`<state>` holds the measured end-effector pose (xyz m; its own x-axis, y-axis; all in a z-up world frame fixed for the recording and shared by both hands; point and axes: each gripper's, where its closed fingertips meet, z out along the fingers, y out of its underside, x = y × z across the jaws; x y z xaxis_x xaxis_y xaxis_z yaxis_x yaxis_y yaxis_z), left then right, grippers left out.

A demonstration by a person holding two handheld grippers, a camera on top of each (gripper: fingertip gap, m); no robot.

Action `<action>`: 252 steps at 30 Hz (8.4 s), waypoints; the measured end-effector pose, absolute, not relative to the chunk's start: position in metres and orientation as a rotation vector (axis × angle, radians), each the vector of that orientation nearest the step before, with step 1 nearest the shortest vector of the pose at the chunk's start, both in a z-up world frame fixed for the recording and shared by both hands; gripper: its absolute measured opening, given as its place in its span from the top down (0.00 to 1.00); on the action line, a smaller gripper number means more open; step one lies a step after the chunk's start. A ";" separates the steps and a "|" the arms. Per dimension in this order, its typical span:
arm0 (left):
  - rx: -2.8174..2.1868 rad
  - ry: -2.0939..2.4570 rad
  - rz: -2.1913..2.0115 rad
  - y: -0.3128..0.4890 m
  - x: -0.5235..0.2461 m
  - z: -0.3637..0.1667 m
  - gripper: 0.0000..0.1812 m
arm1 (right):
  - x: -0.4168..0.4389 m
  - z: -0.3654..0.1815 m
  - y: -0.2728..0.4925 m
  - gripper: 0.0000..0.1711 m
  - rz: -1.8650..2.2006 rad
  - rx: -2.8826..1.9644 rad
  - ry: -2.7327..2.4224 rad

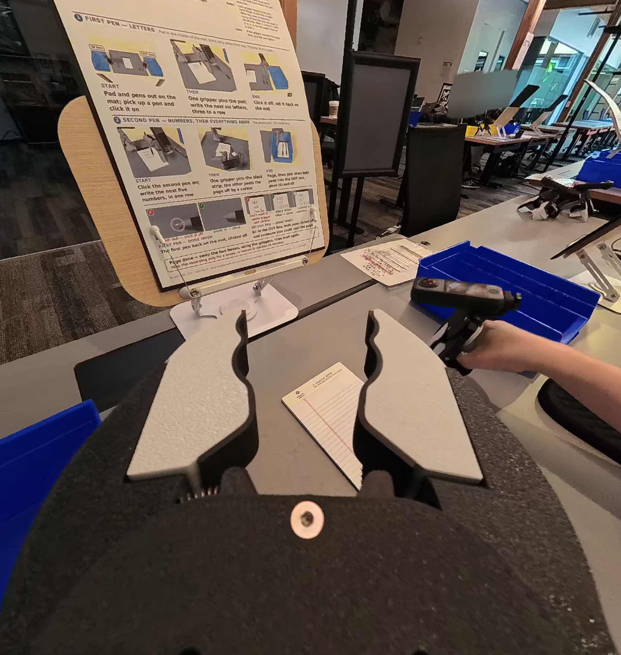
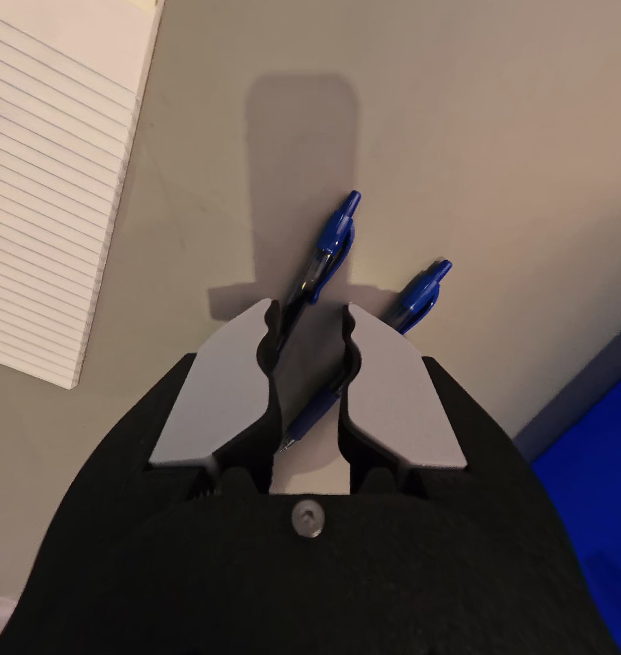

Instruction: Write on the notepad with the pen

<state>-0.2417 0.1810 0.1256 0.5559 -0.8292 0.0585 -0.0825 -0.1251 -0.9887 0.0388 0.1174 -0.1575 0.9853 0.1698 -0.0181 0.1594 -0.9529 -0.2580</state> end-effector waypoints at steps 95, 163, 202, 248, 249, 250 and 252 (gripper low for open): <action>-1.510 0.986 -1.223 0.118 -0.113 0.066 0.92 | -0.128 0.046 0.126 0.86 0.037 -1.653 -0.664; -1.289 1.225 -1.295 0.093 -0.113 0.074 0.90 | -0.130 0.101 0.114 0.94 0.459 -1.586 -0.725; -1.198 1.244 -1.285 0.106 -0.099 0.118 1.00 | -0.122 0.063 0.118 0.94 0.537 -1.616 -0.846; -1.163 1.301 -1.410 0.087 -0.076 0.113 1.00 | -0.106 0.081 0.105 0.94 0.584 -1.526 -0.797; -1.158 1.297 -1.408 0.087 -0.076 0.114 1.00 | -0.107 0.082 0.104 0.94 0.594 -1.526 -0.801; -1.165 1.278 -1.397 0.090 -0.075 0.115 1.00 | -0.111 0.082 0.102 0.94 0.611 -1.525 -0.817; -1.174 1.253 -1.381 0.096 -0.075 0.119 1.00 | -0.114 0.084 0.102 0.94 0.626 -1.532 -0.823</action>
